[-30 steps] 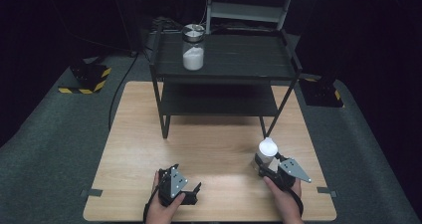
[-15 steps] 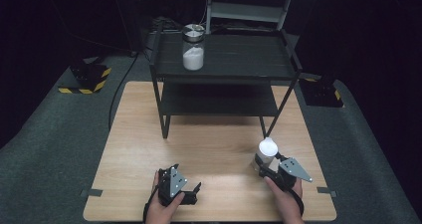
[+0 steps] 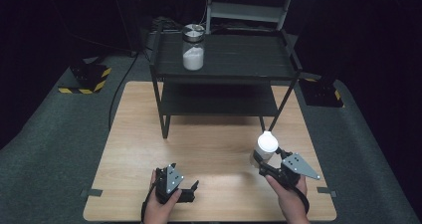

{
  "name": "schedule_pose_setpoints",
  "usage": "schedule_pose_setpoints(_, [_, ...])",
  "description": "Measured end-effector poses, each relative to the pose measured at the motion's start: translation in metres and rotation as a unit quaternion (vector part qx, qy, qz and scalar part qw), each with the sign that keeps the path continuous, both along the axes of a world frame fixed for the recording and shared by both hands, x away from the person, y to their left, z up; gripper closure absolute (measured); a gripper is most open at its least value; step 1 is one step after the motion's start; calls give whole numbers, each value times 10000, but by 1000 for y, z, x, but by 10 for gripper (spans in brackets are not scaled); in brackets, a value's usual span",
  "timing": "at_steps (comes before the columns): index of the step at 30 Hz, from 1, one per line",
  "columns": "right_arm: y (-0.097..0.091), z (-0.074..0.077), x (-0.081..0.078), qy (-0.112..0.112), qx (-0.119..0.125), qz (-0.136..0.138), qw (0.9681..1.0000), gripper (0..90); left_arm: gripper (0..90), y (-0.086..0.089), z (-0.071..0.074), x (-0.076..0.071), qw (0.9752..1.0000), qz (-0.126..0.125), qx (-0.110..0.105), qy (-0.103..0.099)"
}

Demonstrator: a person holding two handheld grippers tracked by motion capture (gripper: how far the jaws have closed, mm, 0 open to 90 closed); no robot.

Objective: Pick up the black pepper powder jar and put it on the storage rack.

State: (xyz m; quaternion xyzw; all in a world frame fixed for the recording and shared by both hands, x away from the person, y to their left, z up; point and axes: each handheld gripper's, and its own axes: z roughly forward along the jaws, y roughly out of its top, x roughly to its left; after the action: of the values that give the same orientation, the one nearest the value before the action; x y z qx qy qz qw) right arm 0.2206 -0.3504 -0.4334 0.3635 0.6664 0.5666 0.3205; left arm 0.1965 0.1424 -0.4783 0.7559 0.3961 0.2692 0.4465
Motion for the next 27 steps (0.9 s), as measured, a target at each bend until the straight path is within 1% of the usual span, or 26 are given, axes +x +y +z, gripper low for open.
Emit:
schedule_pose_setpoints(4, [4, 18, -2, -47, -15, 84, 10000, 309, 7, -1, 0, -1, 10000, -57, 27, -20])
schedule_pose_setpoints(7, [6, 29, -4, -69, -3, 101, 9999, 309, 7, -1, 0, 0, 10000, -65, 15, 6])
schedule_pose_setpoints(11, [7, 40, -3, -93, 55, 138, 9998, 309, 7, 1, 0, 1, 10000, -58, -47, 43])
schedule_pose_setpoints(12, [7, 45, -3, -88, 100, 159, 9998, 309, 7, 1, 0, 1, 10000, -46, -69, 45])
schedule_pose_setpoints(13, [7, 45, -3, -88, 100, 159, 9998, 309, 7, 2, 0, 2, 9999, -38, -98, 56])
schedule_pose_setpoints(16, [9, 54, -4, -145, 103, 164, 9997, 309, 7, 4, -1, 1, 9999, -29, -146, 53])
schedule_pose_setpoints(17, [9, 59, -4, -175, 104, 182, 9996, 309, 7, 4, -1, 1, 9999, -34, -149, 50])
schedule_pose_setpoints(18, [9, 59, -4, -175, 104, 182, 9996, 309, 7, 4, -1, 1, 9999, -43, -141, 50])
schedule_pose_setpoints(23, [11, 76, -4, -295, 104, 204, 9993, 308, 7, 2, 0, 1, 9999, -78, -64, 33])
schedule_pose_setpoints(27, [15, 89, -1, -329, 65, 205, 9992, 308, 6, 4, -1, 1, 9999, -54, -142, 42])
